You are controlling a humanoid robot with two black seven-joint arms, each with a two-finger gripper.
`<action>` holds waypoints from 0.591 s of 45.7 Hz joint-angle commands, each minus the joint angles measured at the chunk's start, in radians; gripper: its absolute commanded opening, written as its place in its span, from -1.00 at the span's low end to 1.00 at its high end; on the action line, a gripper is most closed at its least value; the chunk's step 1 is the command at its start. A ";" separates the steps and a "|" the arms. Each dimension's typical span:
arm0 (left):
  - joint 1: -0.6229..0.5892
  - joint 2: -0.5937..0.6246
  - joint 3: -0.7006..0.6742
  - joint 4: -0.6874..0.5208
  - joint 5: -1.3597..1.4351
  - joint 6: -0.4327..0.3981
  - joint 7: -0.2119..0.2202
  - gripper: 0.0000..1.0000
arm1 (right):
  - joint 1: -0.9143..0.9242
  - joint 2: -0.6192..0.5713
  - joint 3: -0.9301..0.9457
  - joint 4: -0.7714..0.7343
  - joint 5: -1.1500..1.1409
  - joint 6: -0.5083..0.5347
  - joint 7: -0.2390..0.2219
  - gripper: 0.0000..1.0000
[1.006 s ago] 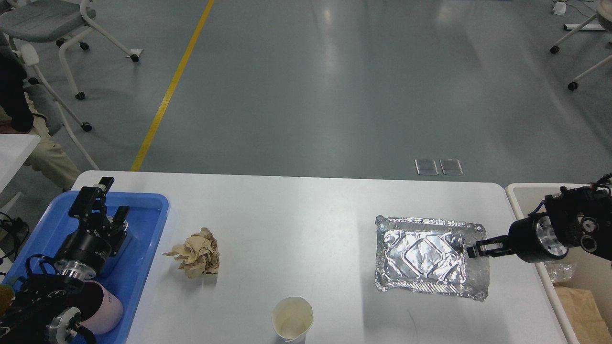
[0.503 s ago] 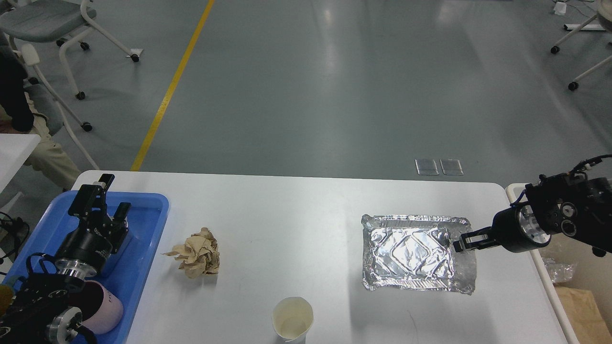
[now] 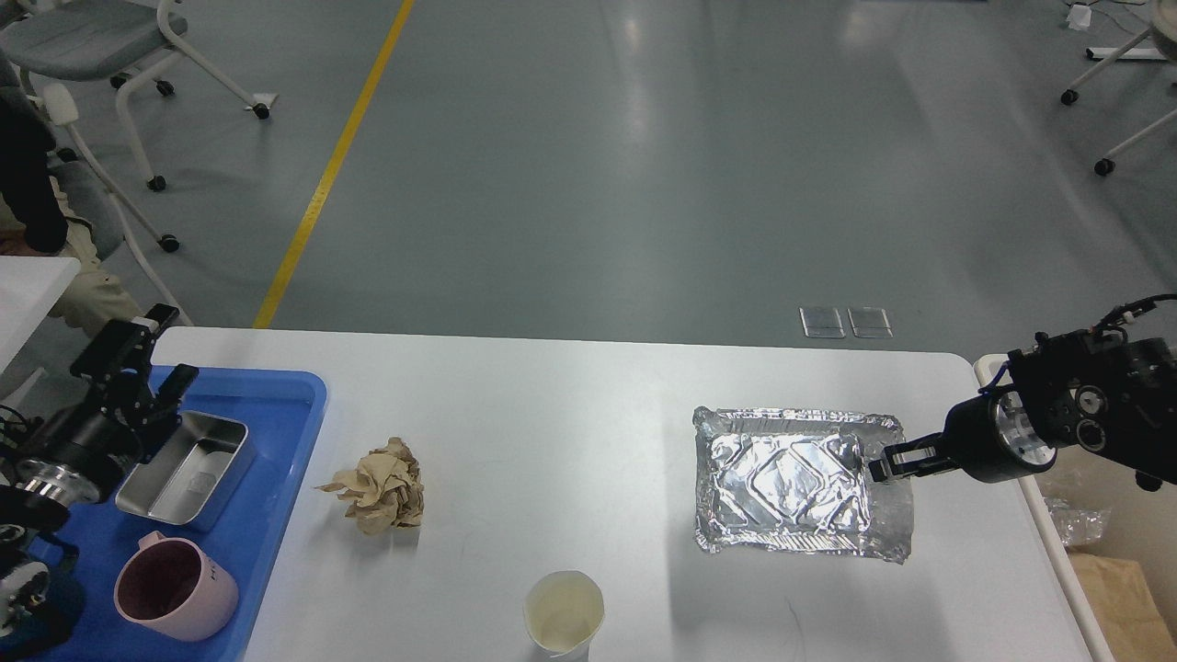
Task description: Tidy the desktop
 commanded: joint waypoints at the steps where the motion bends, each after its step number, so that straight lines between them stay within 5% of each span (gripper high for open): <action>1: -0.021 0.118 0.001 -0.039 0.000 -0.094 0.058 0.92 | 0.000 0.023 0.000 -0.005 0.001 -0.004 0.000 -1.00; 7: -0.024 0.296 0.012 -0.130 0.041 -0.198 0.070 0.92 | -0.002 0.026 0.000 -0.009 0.001 -0.004 0.000 -1.00; 13: -0.025 0.434 0.028 -0.212 0.239 -0.214 0.076 0.92 | 0.002 0.029 0.000 -0.009 0.001 -0.004 0.000 -1.00; 27: -0.025 0.555 0.028 -0.250 0.572 -0.229 0.064 0.92 | 0.011 0.067 0.002 -0.018 0.002 -0.008 -0.007 -1.00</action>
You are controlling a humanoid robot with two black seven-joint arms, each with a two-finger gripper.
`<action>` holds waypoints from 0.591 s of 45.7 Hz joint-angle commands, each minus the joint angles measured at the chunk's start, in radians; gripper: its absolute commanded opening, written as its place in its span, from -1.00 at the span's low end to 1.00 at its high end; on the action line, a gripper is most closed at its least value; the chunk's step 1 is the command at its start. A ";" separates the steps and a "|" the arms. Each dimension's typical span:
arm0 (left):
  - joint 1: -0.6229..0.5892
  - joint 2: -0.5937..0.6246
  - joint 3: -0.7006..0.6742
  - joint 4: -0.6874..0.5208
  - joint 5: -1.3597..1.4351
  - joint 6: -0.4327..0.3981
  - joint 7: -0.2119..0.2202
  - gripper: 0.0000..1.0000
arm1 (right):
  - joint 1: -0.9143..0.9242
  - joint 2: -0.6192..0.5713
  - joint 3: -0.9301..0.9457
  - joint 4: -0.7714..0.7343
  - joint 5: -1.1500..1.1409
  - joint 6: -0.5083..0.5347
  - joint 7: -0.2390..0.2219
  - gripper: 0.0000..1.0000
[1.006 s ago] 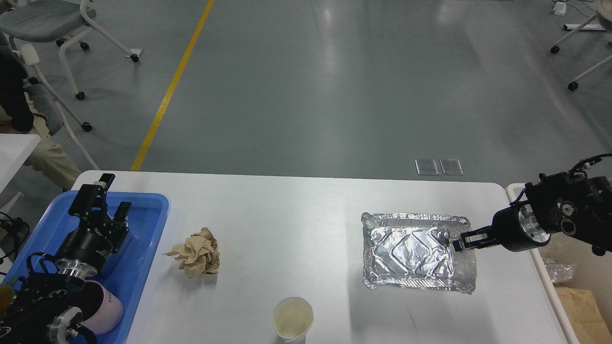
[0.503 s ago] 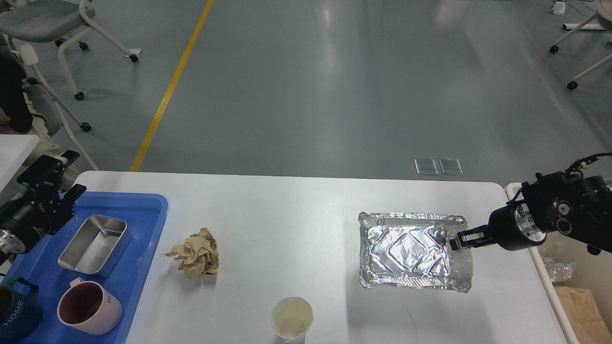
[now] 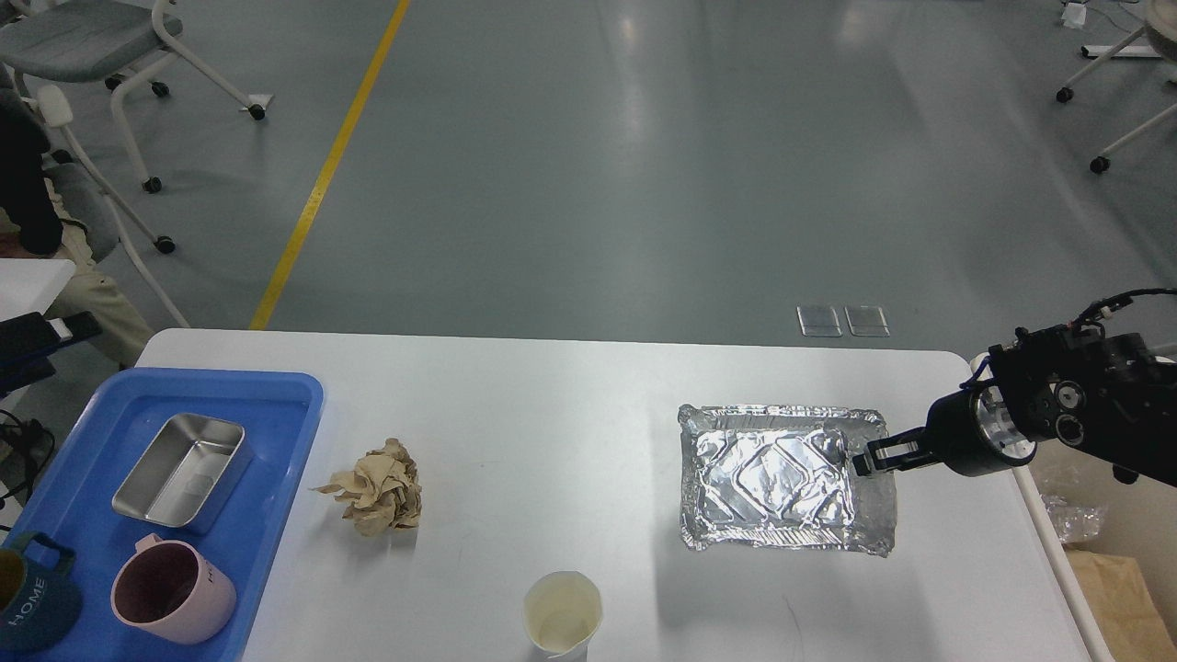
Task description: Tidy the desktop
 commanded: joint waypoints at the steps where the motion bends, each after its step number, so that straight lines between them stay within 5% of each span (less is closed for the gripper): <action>1: -0.003 0.027 0.000 -0.038 0.120 0.003 -0.007 0.92 | 0.003 0.018 -0.001 -0.003 0.001 -0.002 -0.002 -1.00; 12: 0.002 0.084 0.002 -0.129 0.167 0.020 -0.022 0.92 | 0.012 0.018 0.001 -0.009 0.001 -0.002 -0.002 -1.00; 27: -0.012 0.096 -0.006 -0.175 0.488 0.014 -0.149 0.92 | 0.023 0.029 0.010 -0.007 0.001 -0.002 -0.002 -1.00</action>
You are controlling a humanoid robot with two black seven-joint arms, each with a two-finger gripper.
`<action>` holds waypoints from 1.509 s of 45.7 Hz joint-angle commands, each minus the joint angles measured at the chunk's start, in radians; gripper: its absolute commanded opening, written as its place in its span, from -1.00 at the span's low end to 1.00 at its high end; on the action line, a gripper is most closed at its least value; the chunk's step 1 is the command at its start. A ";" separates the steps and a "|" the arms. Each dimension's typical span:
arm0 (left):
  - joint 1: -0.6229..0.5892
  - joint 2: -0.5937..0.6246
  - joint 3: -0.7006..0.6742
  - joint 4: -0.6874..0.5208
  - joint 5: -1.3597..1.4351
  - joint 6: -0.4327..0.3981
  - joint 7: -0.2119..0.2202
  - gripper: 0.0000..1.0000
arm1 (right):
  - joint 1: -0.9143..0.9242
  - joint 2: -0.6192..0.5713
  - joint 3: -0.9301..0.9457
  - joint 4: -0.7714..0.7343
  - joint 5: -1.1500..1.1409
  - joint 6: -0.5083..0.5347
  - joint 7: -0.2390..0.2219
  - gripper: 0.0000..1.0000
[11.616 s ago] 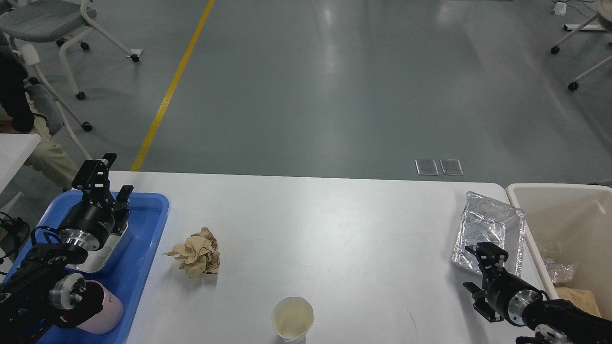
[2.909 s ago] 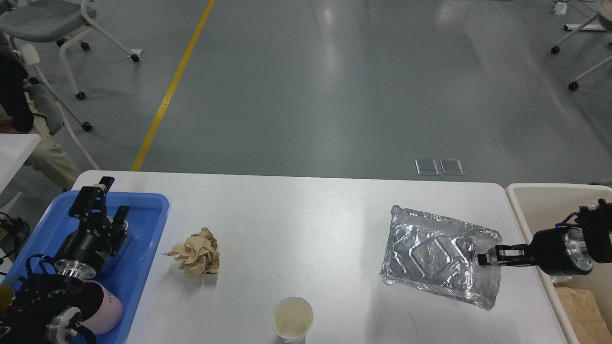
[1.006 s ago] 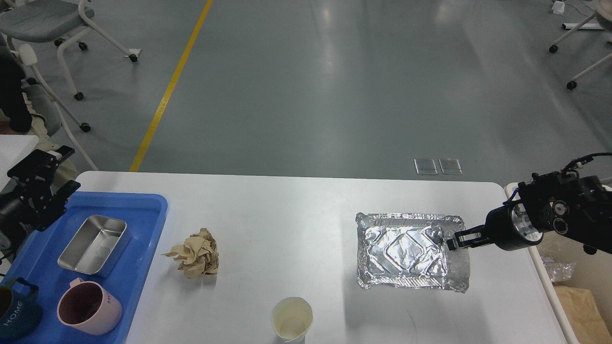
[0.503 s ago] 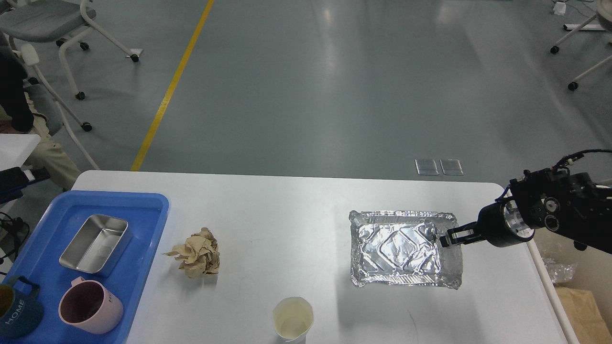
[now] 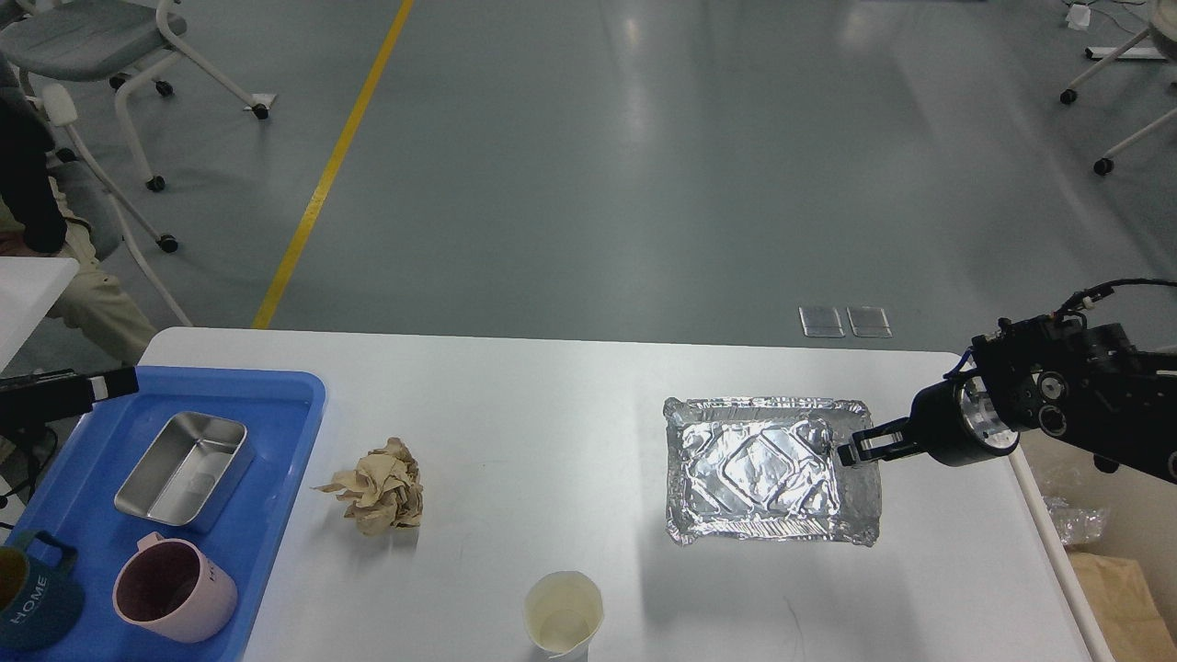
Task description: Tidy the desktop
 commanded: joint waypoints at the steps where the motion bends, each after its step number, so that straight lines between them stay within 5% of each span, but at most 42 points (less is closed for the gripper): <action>1: -0.016 -0.012 -0.005 -0.005 0.199 -0.008 -0.055 0.92 | 0.011 0.014 0.001 0.000 0.000 0.000 -0.001 -1.00; 22: -0.262 -0.455 0.073 -0.002 0.737 -0.322 -0.074 0.92 | 0.008 0.028 -0.006 0.003 0.000 -0.003 -0.001 -1.00; 36: -0.522 -0.720 0.397 0.136 0.765 -0.331 -0.072 0.90 | 0.006 0.028 -0.007 0.002 0.006 -0.003 -0.001 -1.00; 69: -0.574 -1.113 0.523 0.397 0.762 -0.336 -0.078 0.64 | 0.004 0.027 -0.001 0.006 0.006 -0.003 -0.001 -1.00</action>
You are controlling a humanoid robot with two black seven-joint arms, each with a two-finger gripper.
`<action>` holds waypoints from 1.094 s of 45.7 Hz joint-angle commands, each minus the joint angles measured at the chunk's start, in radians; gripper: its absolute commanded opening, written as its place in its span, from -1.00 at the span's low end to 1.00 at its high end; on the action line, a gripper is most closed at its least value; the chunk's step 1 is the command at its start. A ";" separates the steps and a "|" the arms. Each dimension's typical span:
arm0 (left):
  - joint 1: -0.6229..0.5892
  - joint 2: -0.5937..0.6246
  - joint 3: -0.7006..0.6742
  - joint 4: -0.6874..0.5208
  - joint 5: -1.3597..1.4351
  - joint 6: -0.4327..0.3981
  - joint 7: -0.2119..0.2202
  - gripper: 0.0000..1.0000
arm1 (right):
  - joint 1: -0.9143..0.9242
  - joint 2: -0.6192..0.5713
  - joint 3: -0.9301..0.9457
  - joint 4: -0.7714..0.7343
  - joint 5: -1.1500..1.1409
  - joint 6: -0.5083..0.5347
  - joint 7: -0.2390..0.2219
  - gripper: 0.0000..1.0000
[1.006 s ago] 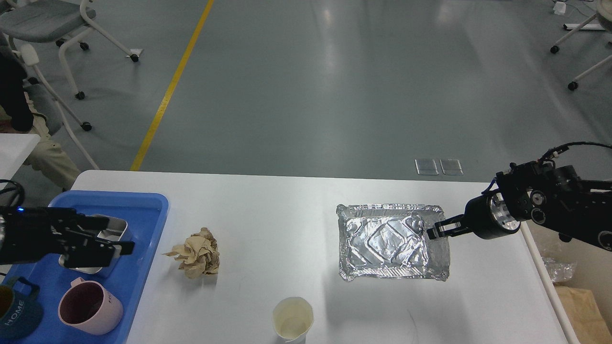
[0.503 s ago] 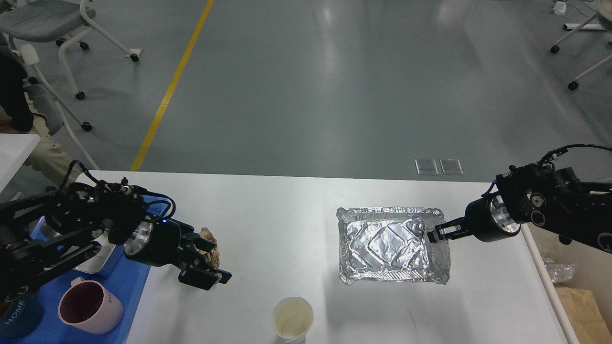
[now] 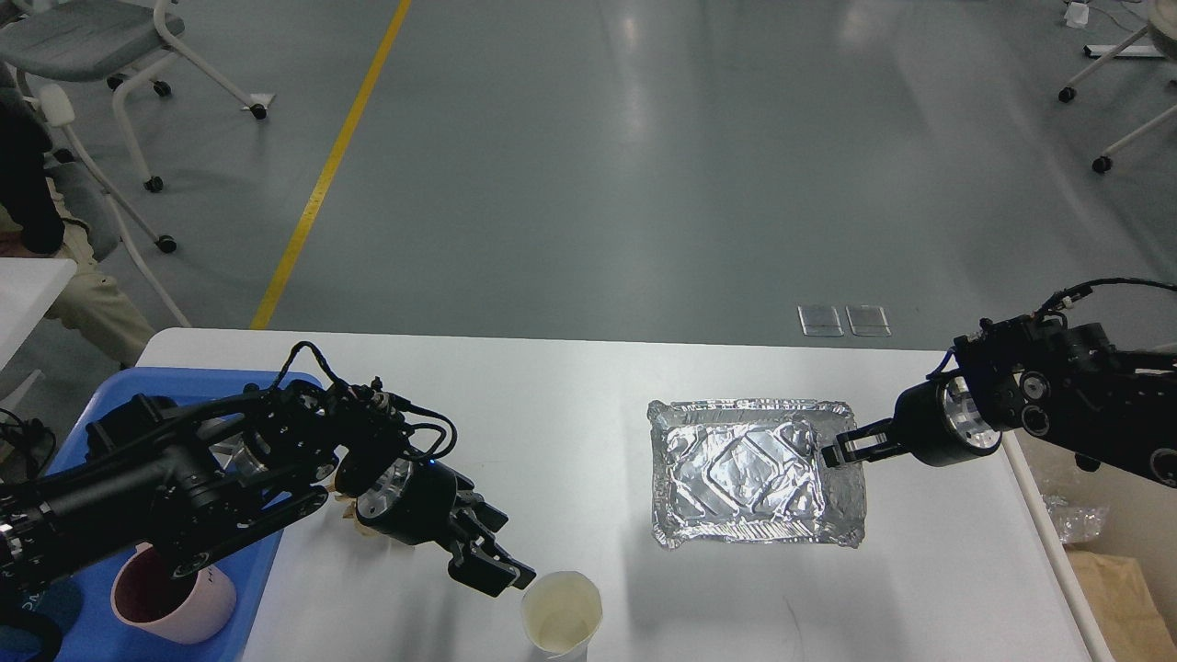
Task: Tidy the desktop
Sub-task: 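Reach the left gripper to the white paper cup and grasp it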
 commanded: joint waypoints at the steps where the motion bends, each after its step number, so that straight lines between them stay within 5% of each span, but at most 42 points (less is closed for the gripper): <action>1: -0.011 -0.054 0.008 0.038 -0.005 0.002 -0.001 0.64 | 0.000 0.001 0.002 0.001 0.000 0.000 0.000 -1.00; 8: -0.005 -0.103 0.009 0.070 -0.007 0.005 -0.002 0.63 | -0.003 0.001 0.005 0.000 0.000 -0.002 0.000 -1.00; 23: -0.006 -0.194 0.058 0.142 -0.001 0.008 -0.044 0.19 | -0.003 -0.009 0.012 0.004 0.000 -0.002 0.000 -1.00; 36: -0.018 -0.183 0.097 0.144 0.054 0.008 -0.131 -0.72 | -0.008 -0.009 0.012 0.004 0.000 -0.009 0.000 -1.00; 50: -0.025 -0.140 0.098 0.145 0.065 0.012 -0.166 -0.99 | -0.014 -0.009 0.015 0.006 0.000 -0.015 0.000 -1.00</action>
